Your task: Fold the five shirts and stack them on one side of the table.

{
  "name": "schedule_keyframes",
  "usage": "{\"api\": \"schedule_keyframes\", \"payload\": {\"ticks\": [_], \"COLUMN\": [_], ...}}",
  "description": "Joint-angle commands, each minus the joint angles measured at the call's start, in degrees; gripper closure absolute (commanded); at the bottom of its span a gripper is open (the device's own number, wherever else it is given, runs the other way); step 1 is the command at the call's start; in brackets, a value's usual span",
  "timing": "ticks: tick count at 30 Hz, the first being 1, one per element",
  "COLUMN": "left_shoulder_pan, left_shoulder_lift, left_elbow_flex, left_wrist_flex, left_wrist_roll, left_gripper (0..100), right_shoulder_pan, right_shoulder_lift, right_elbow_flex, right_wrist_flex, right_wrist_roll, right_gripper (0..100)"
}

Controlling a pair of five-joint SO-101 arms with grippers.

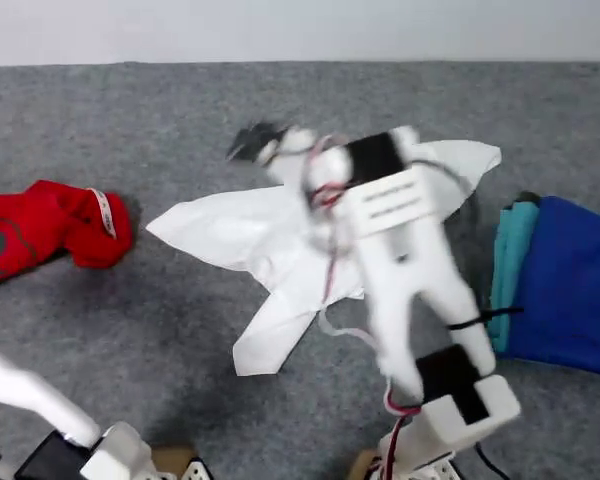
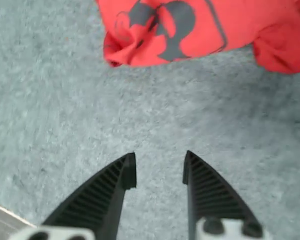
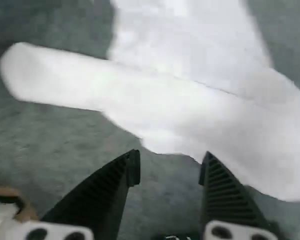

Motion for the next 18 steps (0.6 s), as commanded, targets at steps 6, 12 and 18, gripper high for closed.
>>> {"api": "schedule_keyframes", "payload": {"ticks": [6, 12, 18], "left_shoulder_pan": [-5.01, -5.19, -5.27], "left_shoulder_lift": [-1.32, -1.32, -1.32], "left_elbow_flex": [3.65, 3.91, 3.91], "left_wrist_flex": [-5.19, -5.19, -5.01], "left_wrist_roll": [-2.02, -3.34, -3.34], "left_gripper": [84, 84, 84], "right_shoulder_pan": [-23.87, -31.08, -31.16], "right_shoulder_lift": [-2.15, 3.03, 14.02], "right_elbow_flex": [13.45, 18.64, 16.62], "right_wrist_flex": [0.57, -8.4, -15.87], "right_wrist_roll": [-8.88, -9.76, -9.41], "right_gripper": [70.8, 70.8, 70.8]}}
